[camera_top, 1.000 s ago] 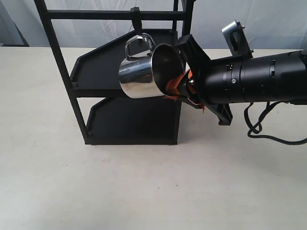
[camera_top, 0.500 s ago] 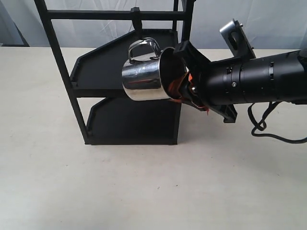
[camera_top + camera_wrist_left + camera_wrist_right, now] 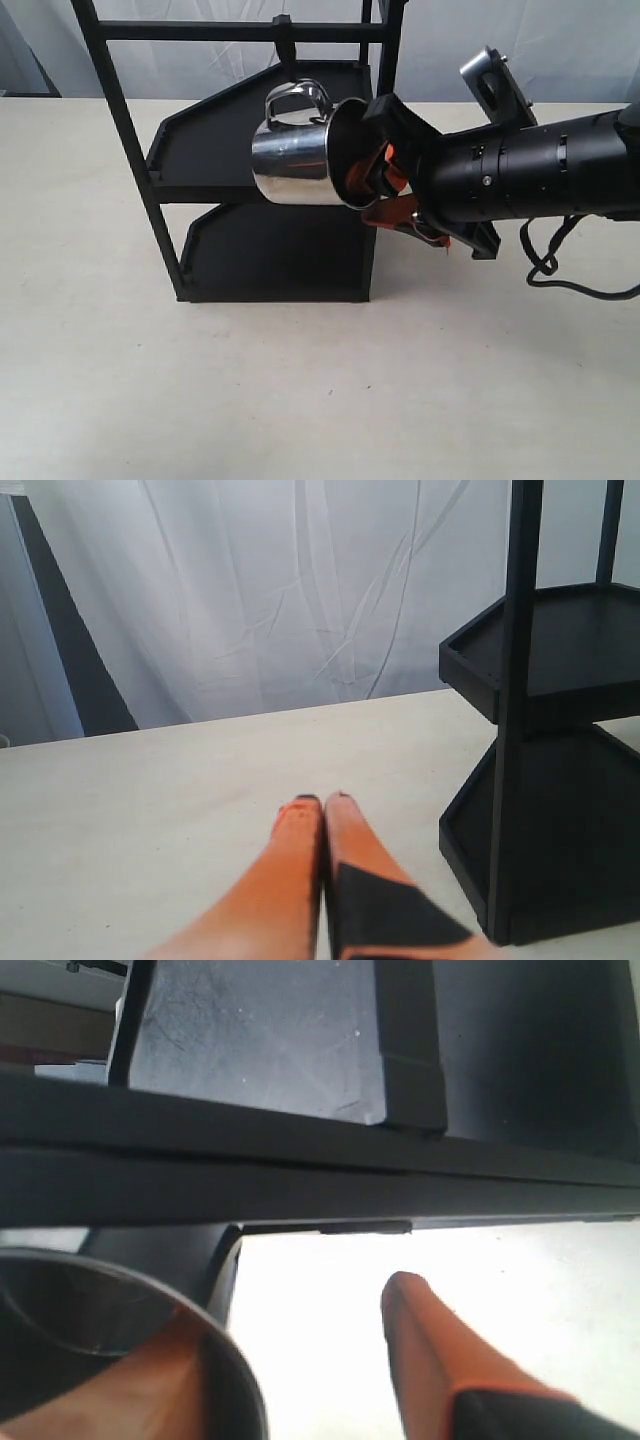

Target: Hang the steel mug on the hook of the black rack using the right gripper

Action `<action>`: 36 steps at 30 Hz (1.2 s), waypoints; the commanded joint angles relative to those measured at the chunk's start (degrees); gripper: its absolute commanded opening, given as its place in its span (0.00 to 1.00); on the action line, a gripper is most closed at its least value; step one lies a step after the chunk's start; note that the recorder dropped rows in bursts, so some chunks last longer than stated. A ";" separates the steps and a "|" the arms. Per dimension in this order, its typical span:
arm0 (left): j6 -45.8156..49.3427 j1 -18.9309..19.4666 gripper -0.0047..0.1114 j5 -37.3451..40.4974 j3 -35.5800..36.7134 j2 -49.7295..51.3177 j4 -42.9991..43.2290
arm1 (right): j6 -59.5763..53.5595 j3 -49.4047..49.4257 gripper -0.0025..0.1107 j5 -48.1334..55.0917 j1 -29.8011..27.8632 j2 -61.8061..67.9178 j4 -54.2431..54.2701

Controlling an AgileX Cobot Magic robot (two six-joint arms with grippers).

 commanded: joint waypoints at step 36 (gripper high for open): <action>-0.14 -0.27 0.05 -0.30 0.02 -0.27 0.04 | 14.96 0.09 0.43 3.07 -0.14 -15.38 -23.79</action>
